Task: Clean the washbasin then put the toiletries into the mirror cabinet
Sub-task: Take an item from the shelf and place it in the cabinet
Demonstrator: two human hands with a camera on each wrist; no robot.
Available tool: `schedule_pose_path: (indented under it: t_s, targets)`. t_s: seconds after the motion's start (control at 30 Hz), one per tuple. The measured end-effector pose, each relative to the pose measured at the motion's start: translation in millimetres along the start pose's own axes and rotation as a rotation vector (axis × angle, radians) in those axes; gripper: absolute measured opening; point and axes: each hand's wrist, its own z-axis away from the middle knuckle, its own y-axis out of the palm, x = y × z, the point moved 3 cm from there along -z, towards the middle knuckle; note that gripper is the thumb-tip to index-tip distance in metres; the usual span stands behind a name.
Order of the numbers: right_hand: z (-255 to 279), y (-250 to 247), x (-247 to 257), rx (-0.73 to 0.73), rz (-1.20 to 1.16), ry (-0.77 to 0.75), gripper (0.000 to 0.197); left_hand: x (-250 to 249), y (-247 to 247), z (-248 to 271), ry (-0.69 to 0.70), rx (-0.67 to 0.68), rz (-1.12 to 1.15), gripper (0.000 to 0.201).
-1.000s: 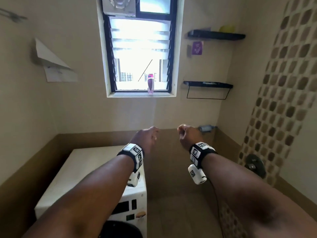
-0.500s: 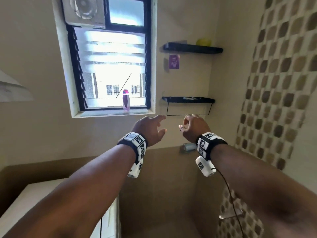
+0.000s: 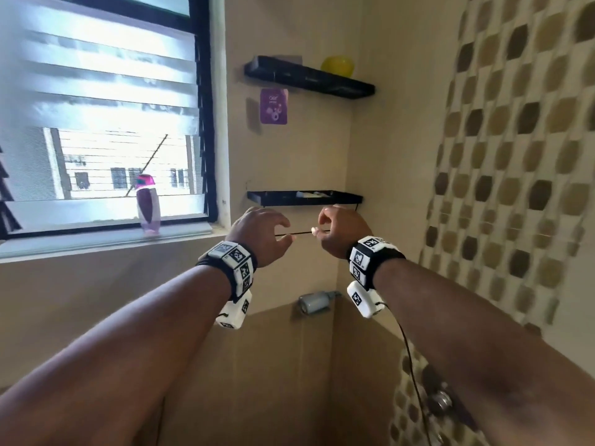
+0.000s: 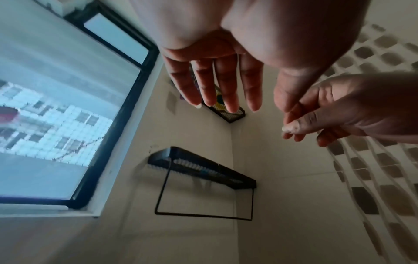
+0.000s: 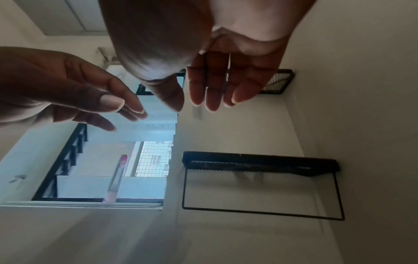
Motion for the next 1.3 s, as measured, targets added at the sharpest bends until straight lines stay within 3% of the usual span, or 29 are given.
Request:
schedule_pose_path:
  t_s: [0.2, 0.4, 0.57, 0.7, 0.77, 0.9, 1.03, 1.3]
  targets:
    - [-65.0, 30.6, -42.1, 0.066, 0.027, 0.089, 0.038, 15.5, 53.9, -64.4, 0.007, 0.062, 0.015, 0.04]
    - [-153.5, 59.4, -91.0, 0.085, -0.003, 0.168, 0.063, 27.4, 95.2, -126.0, -0.11, 0.082, -0.021, 0.039]
    - [-209.3, 85.5, -124.4, 0.197, 0.108, 0.115, 0.053, 26.7, 122.5, -169.9, -0.134, 0.112, -0.079, 0.038]
    - [-240.4, 105.1, -142.2, 0.261, 0.071, 0.132, 0.065, 24.3, 147.5, -203.5, -0.136, 0.108, -0.131, 0.046]
    - [-251.3, 114.0, -149.2, 0.274, 0.056, 0.139, 0.062, 21.5, 160.7, -216.7, -0.15, 0.127, -0.128, 0.041]
    - [-274.3, 131.6, -160.8, 0.323, 0.052, 0.153, 0.048, 17.9, 176.4, -240.9, -0.279, 0.168, -0.069, 0.042]
    - [-286.8, 141.1, -176.8, 0.345, -0.109, 0.281, 0.058, 17.7, 188.7, -266.7, -0.344, 0.267, -0.087, 0.04]
    - [-290.4, 141.7, -173.1, 0.348, -0.115, 0.23, 0.043, 6.9, 204.7, -293.5, -0.359, 0.4, -0.067, 0.035]
